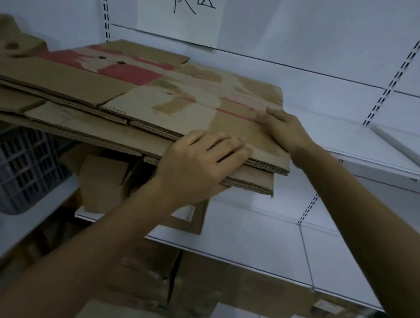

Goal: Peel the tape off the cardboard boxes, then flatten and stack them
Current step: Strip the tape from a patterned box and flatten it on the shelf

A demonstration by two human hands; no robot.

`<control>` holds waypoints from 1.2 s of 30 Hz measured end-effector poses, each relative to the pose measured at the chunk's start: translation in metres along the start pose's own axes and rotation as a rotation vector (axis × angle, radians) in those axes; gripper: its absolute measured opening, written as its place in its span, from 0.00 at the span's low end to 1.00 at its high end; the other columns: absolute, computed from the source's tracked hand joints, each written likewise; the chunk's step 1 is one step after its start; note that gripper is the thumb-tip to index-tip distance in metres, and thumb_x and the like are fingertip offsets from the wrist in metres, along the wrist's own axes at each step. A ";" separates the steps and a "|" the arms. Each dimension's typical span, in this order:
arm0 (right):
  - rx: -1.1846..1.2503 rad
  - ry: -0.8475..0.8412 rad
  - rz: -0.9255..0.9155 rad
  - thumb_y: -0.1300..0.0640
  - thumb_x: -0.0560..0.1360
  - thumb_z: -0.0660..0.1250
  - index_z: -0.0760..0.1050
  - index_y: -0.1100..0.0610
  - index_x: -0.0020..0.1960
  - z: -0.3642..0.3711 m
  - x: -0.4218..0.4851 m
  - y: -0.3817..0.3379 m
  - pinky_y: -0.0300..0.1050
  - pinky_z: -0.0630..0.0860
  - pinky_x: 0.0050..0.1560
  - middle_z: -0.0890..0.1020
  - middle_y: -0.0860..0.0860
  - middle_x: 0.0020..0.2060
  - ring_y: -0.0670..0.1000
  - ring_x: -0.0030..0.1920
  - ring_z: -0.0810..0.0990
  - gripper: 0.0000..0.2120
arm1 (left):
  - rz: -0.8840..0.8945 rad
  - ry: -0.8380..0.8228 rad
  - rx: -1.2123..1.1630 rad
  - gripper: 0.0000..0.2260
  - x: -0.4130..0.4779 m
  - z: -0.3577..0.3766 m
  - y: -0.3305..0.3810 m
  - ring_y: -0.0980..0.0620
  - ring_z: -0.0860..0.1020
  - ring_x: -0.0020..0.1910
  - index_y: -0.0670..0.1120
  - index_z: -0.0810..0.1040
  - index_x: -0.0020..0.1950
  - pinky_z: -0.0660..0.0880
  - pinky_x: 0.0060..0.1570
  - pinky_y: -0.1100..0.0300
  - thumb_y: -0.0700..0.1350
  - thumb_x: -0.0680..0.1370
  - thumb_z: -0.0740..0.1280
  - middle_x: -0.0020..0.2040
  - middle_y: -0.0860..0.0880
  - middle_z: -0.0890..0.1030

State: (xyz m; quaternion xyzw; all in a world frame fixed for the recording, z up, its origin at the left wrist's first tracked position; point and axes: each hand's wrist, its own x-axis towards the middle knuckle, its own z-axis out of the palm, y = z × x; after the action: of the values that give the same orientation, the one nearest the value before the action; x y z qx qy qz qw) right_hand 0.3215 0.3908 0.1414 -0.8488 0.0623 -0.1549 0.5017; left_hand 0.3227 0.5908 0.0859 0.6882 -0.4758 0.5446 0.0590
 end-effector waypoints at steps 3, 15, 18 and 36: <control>0.351 0.250 -0.036 0.46 0.78 0.63 0.78 0.54 0.59 0.004 -0.029 0.024 0.45 0.77 0.55 0.82 0.51 0.54 0.50 0.54 0.80 0.16 | -0.068 -0.009 0.075 0.15 0.001 -0.001 0.012 0.45 0.80 0.55 0.45 0.79 0.60 0.73 0.55 0.51 0.45 0.74 0.68 0.58 0.47 0.81; 0.022 -0.149 0.105 0.60 0.79 0.61 0.79 0.53 0.49 -0.004 -0.153 0.197 0.37 0.74 0.44 0.83 0.49 0.46 0.51 0.48 0.82 0.08 | -0.286 -0.695 -0.231 0.30 -0.101 0.022 0.145 0.48 0.63 0.73 0.45 0.62 0.73 0.63 0.70 0.47 0.50 0.74 0.66 0.74 0.46 0.66; -0.028 -0.266 0.097 0.56 0.79 0.64 0.78 0.51 0.51 0.004 -0.154 0.216 0.38 0.73 0.45 0.81 0.47 0.44 0.51 0.46 0.81 0.05 | -0.402 -0.758 -0.230 0.27 -0.111 0.019 0.156 0.46 0.68 0.70 0.44 0.64 0.73 0.66 0.68 0.45 0.53 0.76 0.62 0.71 0.44 0.69; -0.575 -0.551 -0.058 0.51 0.79 0.60 0.64 0.56 0.71 0.104 0.114 0.193 0.37 0.69 0.43 0.75 0.55 0.62 0.53 0.51 0.75 0.22 | -0.700 -0.756 -0.463 0.29 -0.075 0.097 0.083 0.44 0.76 0.60 0.44 0.67 0.71 0.72 0.57 0.54 0.55 0.74 0.62 0.65 0.44 0.76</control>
State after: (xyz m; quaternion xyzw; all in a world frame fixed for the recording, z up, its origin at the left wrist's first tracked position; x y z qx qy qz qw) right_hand 0.4726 0.3535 -0.0508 -0.9657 -0.0580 0.0882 0.2371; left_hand 0.3338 0.5320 -0.0502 0.9212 -0.3143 0.0895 0.2112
